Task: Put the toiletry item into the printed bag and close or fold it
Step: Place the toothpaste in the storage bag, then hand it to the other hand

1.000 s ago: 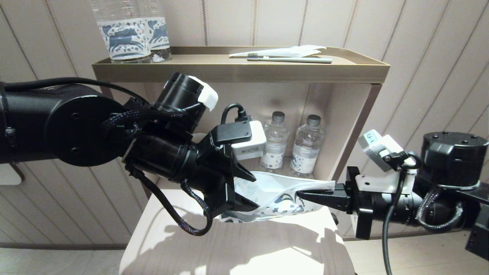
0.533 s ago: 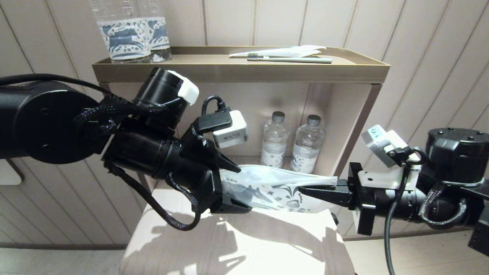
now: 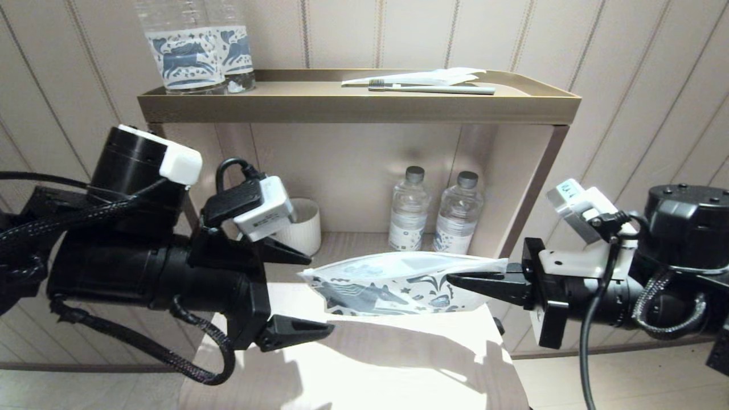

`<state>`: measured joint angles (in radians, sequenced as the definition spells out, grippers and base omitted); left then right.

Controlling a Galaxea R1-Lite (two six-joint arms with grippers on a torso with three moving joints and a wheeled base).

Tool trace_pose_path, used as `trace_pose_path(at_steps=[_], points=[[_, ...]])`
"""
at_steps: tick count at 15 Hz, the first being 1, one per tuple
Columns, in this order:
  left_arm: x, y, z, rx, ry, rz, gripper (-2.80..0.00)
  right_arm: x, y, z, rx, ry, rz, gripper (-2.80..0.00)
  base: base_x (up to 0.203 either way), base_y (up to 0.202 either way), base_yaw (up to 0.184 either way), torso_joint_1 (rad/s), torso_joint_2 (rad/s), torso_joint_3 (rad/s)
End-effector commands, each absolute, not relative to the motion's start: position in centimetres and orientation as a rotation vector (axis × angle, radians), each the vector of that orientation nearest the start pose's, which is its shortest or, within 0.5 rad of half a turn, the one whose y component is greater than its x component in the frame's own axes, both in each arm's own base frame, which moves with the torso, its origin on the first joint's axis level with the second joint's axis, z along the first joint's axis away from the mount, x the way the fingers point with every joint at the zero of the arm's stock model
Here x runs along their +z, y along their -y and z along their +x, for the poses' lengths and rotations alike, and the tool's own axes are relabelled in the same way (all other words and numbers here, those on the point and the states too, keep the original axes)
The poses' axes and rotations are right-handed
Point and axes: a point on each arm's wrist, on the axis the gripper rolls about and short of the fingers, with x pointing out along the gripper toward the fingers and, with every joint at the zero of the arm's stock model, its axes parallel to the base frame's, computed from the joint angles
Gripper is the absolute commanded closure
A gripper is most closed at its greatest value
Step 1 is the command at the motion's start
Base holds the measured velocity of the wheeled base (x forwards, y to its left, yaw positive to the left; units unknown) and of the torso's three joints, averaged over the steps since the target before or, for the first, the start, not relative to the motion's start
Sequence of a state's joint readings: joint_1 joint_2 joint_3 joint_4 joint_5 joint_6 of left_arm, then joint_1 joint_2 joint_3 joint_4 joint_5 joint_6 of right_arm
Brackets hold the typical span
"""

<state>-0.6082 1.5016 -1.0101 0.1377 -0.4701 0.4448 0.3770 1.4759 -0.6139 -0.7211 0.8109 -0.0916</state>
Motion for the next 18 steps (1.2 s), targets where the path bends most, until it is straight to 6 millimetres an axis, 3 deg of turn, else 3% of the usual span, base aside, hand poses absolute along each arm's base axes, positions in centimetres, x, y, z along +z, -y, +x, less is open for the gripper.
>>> trace_pose_path(at_steps=[1,7,12,18], points=[[22.9,13.1,18.2,-1.147,-0.385,0.417,-2.80,20.8,-10.1,21.1,1.211,-0.079,-0.027,0.00,0.000,0.000,0.000,0.000,0.00,0.000],[20.0,11.5,17.8,-1.092,-0.282,0.272,-2.80,23.8,-9.0,19.3,1.273,-0.047,0.081,0.00,0.000,0.000,0.000,0.000,0.00,0.000],[20.1,11.6,18.4,-1.139,-0.264,0.241,-2.80,27.2,-8.3,17.8,1.337,-0.149,0.355,0.00,0.000,0.000,0.000,0.000,0.00,0.000],[19.3,12.4,19.5,-1.193,-0.306,0.207,-2.80,26.2,-8.4,18.0,1.371,-0.113,0.334,0.00,0.000,0.000,0.000,0.000,0.00,0.000]])
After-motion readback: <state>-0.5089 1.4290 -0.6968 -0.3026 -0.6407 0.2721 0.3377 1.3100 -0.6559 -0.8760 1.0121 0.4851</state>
